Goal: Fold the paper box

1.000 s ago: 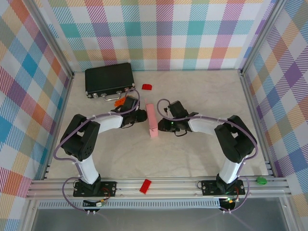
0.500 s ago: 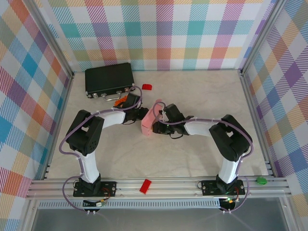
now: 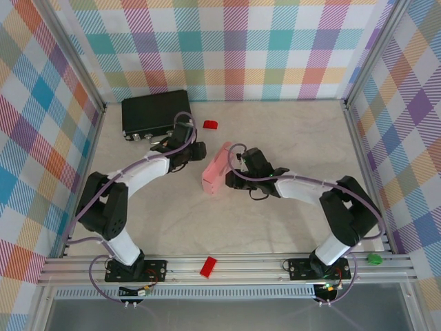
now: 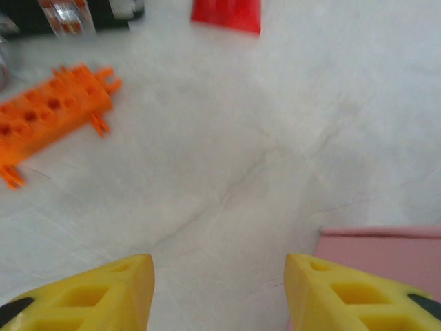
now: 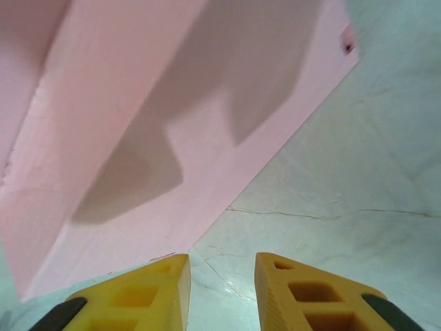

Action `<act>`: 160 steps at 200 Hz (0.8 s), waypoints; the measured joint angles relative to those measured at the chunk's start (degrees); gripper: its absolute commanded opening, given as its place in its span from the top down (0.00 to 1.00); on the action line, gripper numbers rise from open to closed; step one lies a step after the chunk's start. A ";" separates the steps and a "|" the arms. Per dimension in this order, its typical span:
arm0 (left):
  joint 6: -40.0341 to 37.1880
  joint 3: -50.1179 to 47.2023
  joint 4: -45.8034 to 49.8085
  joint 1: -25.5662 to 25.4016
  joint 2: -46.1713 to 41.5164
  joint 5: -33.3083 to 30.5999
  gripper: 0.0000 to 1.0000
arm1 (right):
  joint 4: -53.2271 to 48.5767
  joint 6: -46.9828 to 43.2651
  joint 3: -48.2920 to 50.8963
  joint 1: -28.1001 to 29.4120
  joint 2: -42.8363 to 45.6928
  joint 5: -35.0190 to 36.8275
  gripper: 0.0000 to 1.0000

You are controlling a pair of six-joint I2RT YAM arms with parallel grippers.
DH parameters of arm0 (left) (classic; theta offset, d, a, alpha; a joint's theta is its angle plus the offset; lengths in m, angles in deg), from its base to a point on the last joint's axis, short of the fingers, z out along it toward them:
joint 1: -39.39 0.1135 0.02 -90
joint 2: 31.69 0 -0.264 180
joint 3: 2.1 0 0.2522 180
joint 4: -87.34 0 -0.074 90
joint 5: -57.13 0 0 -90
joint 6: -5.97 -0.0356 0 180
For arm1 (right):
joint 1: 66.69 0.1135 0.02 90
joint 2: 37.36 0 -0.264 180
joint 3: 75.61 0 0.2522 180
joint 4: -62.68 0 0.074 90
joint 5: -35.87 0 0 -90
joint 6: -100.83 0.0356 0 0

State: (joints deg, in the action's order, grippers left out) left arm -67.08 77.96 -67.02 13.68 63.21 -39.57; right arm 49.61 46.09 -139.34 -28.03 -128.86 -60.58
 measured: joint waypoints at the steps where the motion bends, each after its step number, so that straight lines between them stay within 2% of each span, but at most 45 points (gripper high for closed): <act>1: -0.24 0.07 0.13 0.00 -0.31 -0.04 0.42 | -0.04 -0.07 0.04 -0.07 0.13 0.02 0.68; 26: -3.26 1.18 1.03 -0.02 -3.72 1.66 0.26 | -1.75 -1.33 1.97 -2.47 3.56 1.42 0.66; 61: -9.01 4.68 4.61 -1.62 -3.76 5.86 0.04 | -4.04 -2.78 5.16 -6.01 7.65 2.54 0.62; 125: -18.16 14.27 13.64 -7.56 5.55 5.99 0.00 | -6.29 -3.21 9.46 -9.14 13.18 3.50 0.59; 160: -21.46 17.62 18.36 -8.74 10.10 6.25 0.07 | -6.73 -3.21 10.80 -9.81 14.43 3.52 0.59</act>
State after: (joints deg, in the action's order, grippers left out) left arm -88.54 95.58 -48.66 4.93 73.30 -33.32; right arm 42.88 42.88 -128.55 -37.85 -114.44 -57.06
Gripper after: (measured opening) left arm 0.955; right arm 0.408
